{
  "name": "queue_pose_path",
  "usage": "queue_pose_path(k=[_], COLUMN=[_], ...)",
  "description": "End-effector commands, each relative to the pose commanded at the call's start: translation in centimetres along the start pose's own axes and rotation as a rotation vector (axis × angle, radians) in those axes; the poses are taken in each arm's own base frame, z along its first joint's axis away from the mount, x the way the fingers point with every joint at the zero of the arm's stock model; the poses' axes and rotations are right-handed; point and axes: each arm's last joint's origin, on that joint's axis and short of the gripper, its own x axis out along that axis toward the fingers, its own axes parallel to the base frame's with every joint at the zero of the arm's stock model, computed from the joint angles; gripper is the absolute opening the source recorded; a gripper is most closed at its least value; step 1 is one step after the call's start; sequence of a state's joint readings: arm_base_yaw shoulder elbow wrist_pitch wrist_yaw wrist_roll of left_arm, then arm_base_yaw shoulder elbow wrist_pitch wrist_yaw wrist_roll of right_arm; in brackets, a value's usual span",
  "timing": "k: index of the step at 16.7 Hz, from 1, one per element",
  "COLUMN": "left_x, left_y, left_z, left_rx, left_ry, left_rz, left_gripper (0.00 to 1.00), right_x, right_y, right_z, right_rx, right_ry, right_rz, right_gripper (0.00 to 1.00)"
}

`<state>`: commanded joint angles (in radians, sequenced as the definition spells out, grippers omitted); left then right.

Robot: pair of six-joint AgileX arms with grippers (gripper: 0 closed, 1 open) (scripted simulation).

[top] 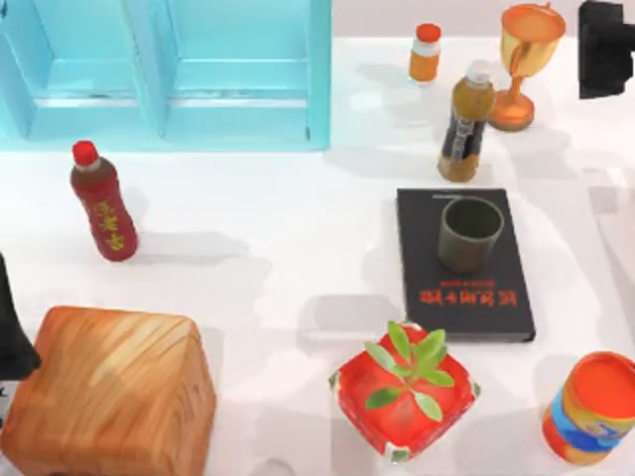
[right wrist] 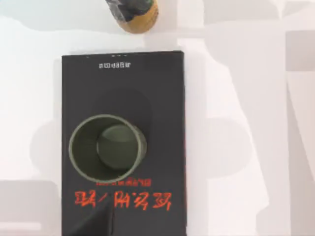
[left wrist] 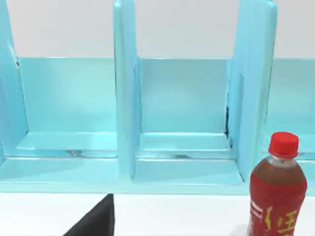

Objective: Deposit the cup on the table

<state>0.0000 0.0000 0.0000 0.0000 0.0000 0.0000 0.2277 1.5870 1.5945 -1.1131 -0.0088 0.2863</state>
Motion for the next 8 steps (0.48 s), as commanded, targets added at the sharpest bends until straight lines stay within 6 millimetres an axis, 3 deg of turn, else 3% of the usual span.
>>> queue_pose_path(k=[4,8], left_x=[0.0,0.0], left_y=[0.0,0.0], left_z=[0.0,0.0], left_rx=[0.0,0.0], left_ry=[0.0,0.0], left_rz=[0.0,0.0], left_gripper=[1.0,1.0], right_x=[5.7,10.3], right_y=[3.9,6.5], right_z=[2.9,3.5], right_rx=[-0.013,-0.031], right_ry=[0.239,0.407], right_rz=[-0.047,-0.104], right_gripper=[1.0,1.0])
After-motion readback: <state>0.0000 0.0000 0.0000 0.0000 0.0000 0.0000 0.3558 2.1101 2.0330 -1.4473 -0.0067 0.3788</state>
